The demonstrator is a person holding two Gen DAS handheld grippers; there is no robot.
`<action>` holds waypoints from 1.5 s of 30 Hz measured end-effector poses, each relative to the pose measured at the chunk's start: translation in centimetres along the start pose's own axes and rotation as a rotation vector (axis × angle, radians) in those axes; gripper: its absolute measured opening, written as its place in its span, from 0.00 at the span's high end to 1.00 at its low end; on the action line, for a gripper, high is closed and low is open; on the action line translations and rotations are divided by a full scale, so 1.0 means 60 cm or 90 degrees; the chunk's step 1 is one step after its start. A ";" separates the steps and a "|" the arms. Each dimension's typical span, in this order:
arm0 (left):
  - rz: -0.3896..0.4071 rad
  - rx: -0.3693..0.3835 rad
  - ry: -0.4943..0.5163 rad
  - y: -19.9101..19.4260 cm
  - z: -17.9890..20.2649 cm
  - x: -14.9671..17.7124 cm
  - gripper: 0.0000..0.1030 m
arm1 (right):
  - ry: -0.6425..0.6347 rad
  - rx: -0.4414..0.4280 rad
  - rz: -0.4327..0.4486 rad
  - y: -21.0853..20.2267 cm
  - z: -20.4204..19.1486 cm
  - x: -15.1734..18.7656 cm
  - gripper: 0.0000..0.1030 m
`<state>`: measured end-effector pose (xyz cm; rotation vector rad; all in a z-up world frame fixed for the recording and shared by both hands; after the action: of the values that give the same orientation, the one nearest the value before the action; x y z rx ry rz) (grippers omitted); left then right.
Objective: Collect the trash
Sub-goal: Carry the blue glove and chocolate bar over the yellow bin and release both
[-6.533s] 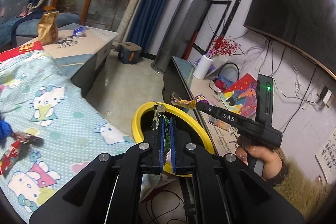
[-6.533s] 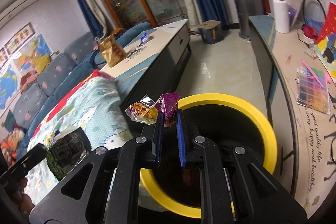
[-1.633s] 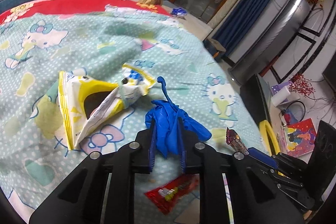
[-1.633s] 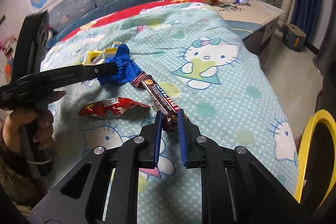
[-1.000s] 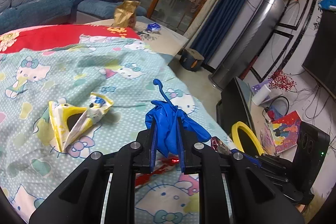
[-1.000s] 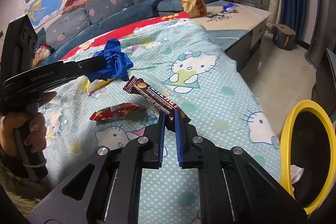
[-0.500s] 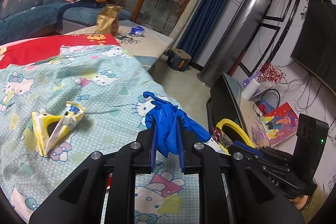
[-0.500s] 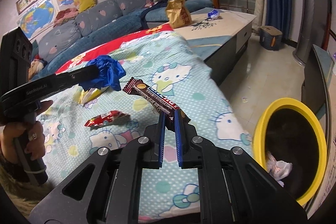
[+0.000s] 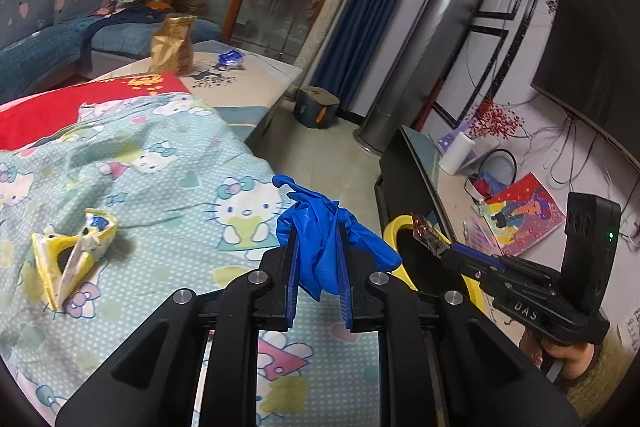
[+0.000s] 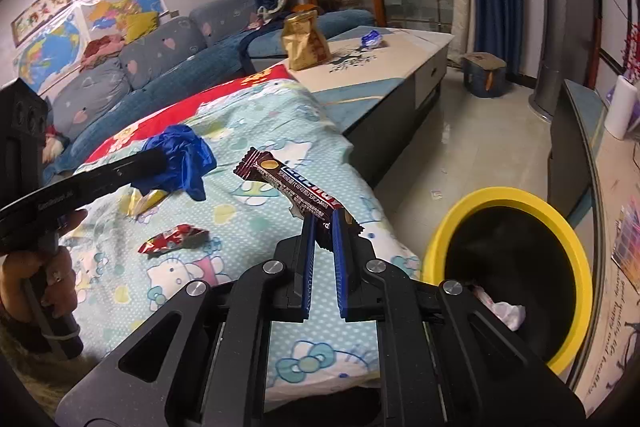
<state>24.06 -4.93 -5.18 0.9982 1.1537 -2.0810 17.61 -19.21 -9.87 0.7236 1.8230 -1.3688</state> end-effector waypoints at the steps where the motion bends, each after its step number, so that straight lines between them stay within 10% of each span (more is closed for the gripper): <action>1: -0.002 0.003 0.004 0.003 0.005 0.001 0.85 | 0.002 0.004 0.000 -0.002 0.006 0.000 0.94; 45: -0.127 0.162 0.160 0.152 0.280 0.119 0.85 | 0.200 0.221 0.013 -0.073 0.358 0.068 0.94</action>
<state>21.13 -24.72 -9.25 1.3438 1.1695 -2.3555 16.55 -41.04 -14.35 1.1917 1.8201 -1.6537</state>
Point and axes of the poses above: each gripper's, at about its wrist camera, not at the fingertips, and y roughly the way its jaws point, z to its right, x to its underside, the point moved 9 cm from there along y, roughly the way its jaws point, and after that the axes turned 6 degrees about z, right-handed, at the moved point
